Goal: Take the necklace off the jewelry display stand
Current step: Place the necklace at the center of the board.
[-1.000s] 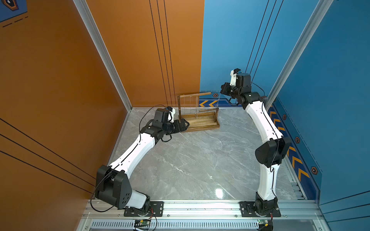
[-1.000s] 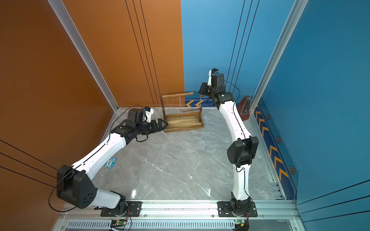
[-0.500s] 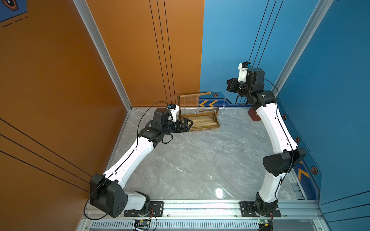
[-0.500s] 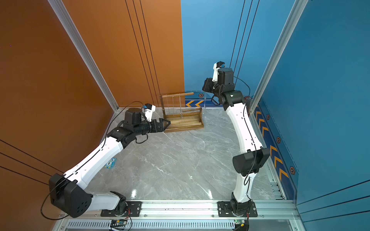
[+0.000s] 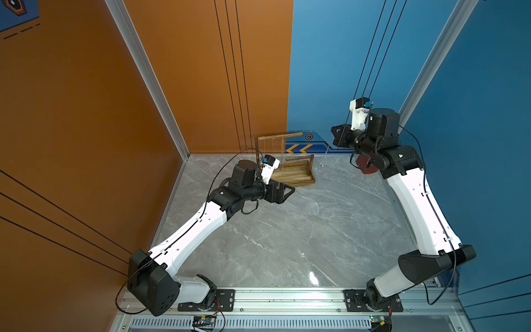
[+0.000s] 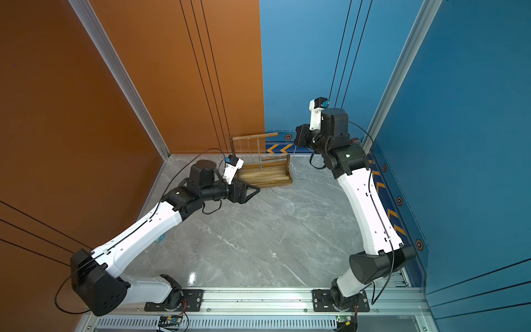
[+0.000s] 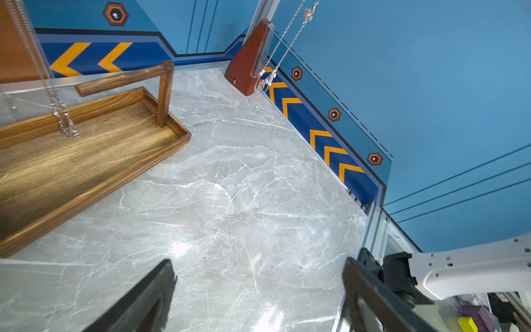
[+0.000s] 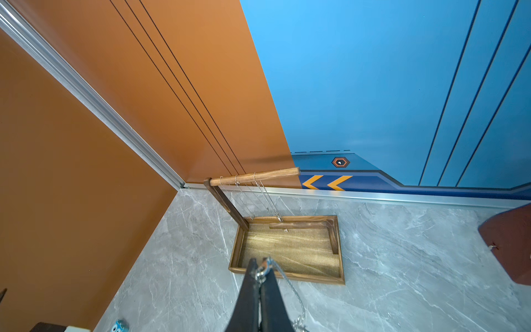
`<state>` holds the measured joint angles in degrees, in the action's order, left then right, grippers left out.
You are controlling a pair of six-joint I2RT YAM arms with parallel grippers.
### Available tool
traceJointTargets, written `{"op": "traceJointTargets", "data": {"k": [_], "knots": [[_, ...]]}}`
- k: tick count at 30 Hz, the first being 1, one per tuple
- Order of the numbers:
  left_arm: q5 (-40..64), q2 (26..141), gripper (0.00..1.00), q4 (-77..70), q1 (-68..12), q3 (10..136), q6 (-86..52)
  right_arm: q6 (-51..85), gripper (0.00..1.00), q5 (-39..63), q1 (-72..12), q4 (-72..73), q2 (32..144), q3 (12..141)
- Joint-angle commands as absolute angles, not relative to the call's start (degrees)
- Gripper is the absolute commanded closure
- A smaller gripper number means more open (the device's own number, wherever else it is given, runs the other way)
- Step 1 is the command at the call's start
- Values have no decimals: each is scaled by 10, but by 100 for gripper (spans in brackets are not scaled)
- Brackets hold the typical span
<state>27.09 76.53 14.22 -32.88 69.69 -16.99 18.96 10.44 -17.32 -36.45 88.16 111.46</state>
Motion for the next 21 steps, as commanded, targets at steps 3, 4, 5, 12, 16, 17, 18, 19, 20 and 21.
{"op": "traceJointTargets", "data": {"k": [3,4,5,12,16,17,18,19,20,21], "knots": [[318,754,10,132,-362,684,-115,174,100,123,-183,-378,810,1044],[327,754,10,132,-367,683,-109,175,100,125,-183,-378,796,1034],[337,756,10,132,-372,684,-108,176,100,127,-184,-378,783,1009],[373,771,13,132,-401,691,-104,185,100,142,-198,-383,705,926],[360,775,12,131,-410,691,-104,190,100,146,-207,-384,669,889],[356,779,13,130,-412,691,-107,192,100,148,-209,-384,663,880],[356,783,13,129,-415,692,-110,195,100,150,-213,-384,655,872],[356,788,13,129,-419,694,-112,197,100,153,-217,-384,648,863],[355,792,13,129,-422,695,-113,197,100,155,-221,-384,643,855],[352,796,15,129,-426,697,-114,199,100,157,-225,-384,637,848]]}}
